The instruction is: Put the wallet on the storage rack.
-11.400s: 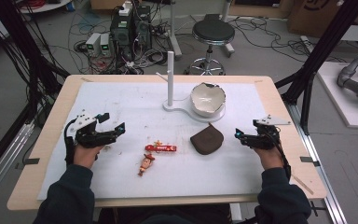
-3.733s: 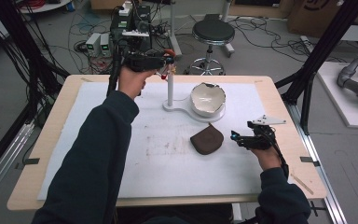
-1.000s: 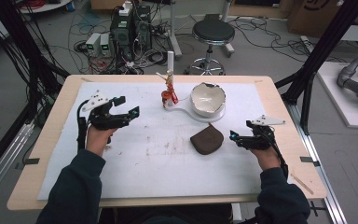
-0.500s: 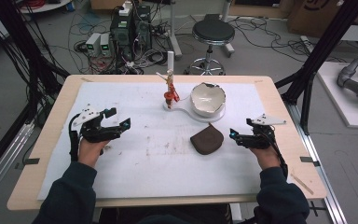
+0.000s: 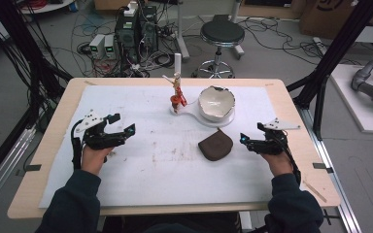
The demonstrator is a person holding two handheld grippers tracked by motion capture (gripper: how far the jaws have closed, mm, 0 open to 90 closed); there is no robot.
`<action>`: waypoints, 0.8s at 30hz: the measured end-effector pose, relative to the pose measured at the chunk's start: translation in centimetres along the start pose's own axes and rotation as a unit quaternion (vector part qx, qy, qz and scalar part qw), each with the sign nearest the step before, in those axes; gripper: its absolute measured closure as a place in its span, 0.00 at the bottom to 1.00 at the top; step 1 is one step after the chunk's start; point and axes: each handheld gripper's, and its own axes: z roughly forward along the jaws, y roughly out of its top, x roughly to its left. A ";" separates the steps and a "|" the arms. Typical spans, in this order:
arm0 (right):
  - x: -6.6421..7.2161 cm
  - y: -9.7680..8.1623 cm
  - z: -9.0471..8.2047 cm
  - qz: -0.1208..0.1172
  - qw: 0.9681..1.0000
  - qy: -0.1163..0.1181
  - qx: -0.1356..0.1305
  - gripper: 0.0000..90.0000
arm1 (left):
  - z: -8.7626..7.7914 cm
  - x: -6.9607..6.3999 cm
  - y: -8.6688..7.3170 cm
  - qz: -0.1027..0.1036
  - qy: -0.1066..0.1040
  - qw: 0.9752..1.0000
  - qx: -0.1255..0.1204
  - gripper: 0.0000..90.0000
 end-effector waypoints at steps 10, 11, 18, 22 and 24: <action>0.2 -0.2 0.3 0.013 1.000 0.006 0.012 0.18 | 0.1 0.1 -0.1 -0.001 0.005 1.000 0.007 0.21; 0.3 -0.3 0.3 0.016 1.000 0.009 0.014 0.18 | 0.2 0.1 -0.1 -0.001 0.006 1.000 0.009 0.21; 0.6 -0.2 0.7 0.025 0.999 0.042 0.025 0.18 | 0.3 -0.5 -0.2 0.009 0.014 1.000 0.017 0.21; 1.2 -0.2 1.4 0.027 0.996 0.069 0.039 0.18 | 0.6 -1.0 -0.3 0.013 0.012 1.000 0.018 0.22; 1.6 -0.1 1.9 0.022 0.996 0.078 0.046 0.18 | 0.9 -1.3 -0.3 0.017 0.008 1.000 0.021 0.22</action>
